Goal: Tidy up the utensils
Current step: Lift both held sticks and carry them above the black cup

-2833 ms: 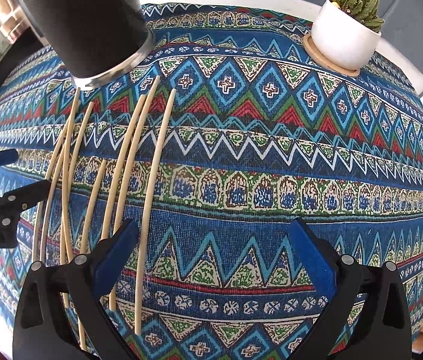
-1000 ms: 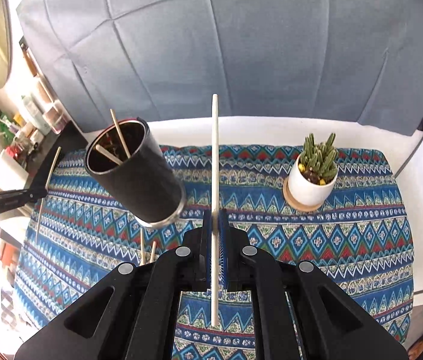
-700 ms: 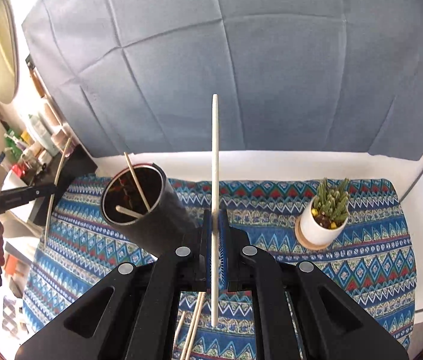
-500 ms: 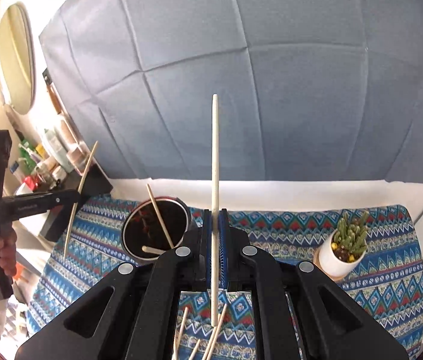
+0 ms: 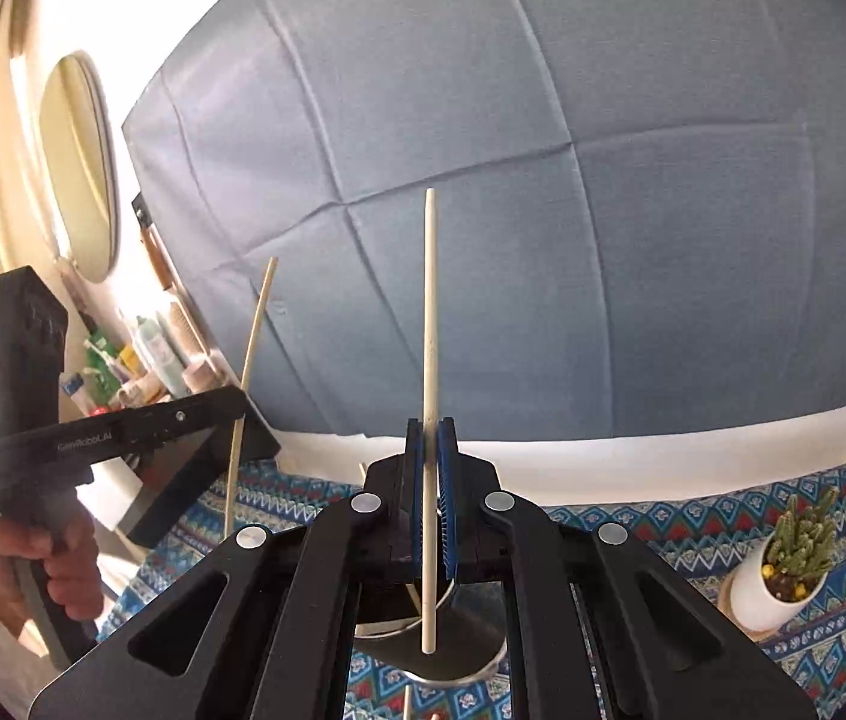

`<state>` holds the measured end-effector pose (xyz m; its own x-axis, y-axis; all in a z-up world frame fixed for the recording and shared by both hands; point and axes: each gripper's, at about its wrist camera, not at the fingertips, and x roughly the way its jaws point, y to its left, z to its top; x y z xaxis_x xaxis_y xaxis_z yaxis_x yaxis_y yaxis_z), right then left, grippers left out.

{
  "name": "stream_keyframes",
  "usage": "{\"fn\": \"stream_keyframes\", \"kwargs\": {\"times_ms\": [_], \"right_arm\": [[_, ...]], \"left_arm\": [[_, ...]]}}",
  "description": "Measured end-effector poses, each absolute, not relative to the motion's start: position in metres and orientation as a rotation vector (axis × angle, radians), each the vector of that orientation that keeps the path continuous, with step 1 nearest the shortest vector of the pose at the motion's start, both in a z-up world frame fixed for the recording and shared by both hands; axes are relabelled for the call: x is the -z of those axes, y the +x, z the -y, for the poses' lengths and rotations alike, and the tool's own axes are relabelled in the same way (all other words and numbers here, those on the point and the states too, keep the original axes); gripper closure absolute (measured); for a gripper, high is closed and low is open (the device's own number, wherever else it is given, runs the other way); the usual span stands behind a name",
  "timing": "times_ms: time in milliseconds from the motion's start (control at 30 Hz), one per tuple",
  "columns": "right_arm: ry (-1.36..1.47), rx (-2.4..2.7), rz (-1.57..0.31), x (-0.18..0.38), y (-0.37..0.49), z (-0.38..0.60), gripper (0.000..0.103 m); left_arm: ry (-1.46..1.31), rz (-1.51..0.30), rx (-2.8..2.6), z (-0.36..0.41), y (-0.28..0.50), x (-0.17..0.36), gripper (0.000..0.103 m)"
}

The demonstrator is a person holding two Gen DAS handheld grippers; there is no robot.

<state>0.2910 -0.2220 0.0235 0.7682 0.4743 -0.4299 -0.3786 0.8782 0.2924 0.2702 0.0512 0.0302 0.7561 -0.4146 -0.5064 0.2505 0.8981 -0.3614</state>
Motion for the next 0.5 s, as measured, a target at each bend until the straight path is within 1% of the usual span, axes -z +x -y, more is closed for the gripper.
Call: {"fn": "stream_keyframes", "kwargs": {"times_ms": [267,500], "right_arm": [[0.247,-0.485,-0.503,-0.006,0.308,0.207,0.098],[0.258,-0.487,-0.471,0.004,0.319,0.198,0.098]], "left_arm": [[-0.32,-0.522,0.397,-0.039,0.275,-0.012,0.098],[-0.331,-0.509,0.417,-0.025,0.283,0.002,0.098]]}}
